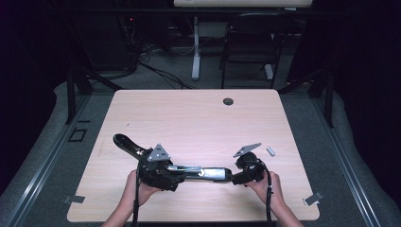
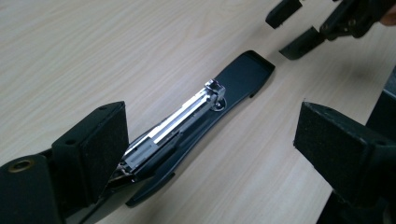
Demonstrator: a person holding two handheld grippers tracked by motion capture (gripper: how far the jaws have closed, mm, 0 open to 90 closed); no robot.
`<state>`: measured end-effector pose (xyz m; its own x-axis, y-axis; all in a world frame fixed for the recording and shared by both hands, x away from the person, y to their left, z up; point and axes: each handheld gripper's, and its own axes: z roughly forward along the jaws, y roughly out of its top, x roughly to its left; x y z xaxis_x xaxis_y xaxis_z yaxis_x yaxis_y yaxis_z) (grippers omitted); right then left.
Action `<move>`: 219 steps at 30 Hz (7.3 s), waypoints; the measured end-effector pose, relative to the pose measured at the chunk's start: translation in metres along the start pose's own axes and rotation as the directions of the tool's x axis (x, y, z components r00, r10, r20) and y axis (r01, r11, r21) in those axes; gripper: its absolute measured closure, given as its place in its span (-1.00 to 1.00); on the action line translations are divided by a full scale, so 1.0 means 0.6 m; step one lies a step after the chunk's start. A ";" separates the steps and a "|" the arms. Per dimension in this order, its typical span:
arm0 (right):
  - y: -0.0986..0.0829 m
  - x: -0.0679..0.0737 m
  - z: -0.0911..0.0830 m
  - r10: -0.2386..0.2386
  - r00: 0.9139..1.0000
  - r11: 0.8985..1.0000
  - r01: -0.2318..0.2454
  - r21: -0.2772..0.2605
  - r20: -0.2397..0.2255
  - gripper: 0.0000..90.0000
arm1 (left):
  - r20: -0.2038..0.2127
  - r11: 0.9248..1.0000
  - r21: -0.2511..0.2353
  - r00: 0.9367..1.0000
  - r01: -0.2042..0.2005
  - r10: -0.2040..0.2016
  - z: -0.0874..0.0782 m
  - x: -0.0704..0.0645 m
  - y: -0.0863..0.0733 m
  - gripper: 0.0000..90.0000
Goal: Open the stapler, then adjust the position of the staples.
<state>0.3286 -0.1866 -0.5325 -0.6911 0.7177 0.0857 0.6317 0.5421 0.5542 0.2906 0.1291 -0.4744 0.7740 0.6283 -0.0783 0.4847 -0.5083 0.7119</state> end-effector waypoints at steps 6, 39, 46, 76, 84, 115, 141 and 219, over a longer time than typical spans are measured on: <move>-0.005 -0.015 -0.003 -0.011 1.000 1.000 0.011 0.024 -0.001 -0.23 | 0.017 1.000 0.029 1.000 0.005 -0.006 -0.006 -0.009 -0.023 -0.78; -0.014 -0.080 -0.039 0.115 0.993 0.978 -0.119 0.172 0.037 -0.67 | -0.052 0.976 0.181 0.992 0.119 -0.112 -0.043 0.049 -0.100 -0.94; -0.015 -0.087 -0.044 0.104 0.993 0.977 -0.112 0.183 0.051 -0.70 | -0.077 0.968 0.208 0.989 0.138 -0.124 -0.048 0.062 -0.118 -0.99; -0.013 -0.156 -0.073 0.153 0.977 0.962 -0.181 0.205 0.147 -0.64 | -0.169 0.962 0.186 0.971 0.199 -0.169 -0.064 0.103 -0.137 -1.00; 0.003 -0.172 -0.088 0.132 0.977 0.959 -0.168 0.227 0.167 -0.63 | -0.170 0.962 0.189 0.972 0.196 -0.164 -0.063 0.101 -0.136 -1.00; 0.036 -0.253 -0.048 0.096 0.980 0.932 -0.150 0.329 0.175 0.35 | -0.171 0.959 0.191 0.969 0.208 -0.176 -0.064 0.114 -0.139 -1.00; 0.045 -0.275 -0.006 0.076 0.981 0.901 -0.145 0.408 0.180 0.67 | -0.158 0.958 0.207 0.973 0.201 -0.170 -0.060 0.114 -0.139 -1.00; 0.076 -0.172 -0.037 -0.039 0.997 0.911 0.011 0.412 0.060 0.74 | -0.143 0.956 0.217 0.975 0.196 -0.167 -0.054 0.113 -0.138 -1.00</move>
<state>0.4210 -0.2458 -0.4979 -0.6928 0.7210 0.0146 0.7128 0.6817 0.1651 0.2900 0.2329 -0.5160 0.6156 0.7823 -0.0952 0.7035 -0.4910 0.5138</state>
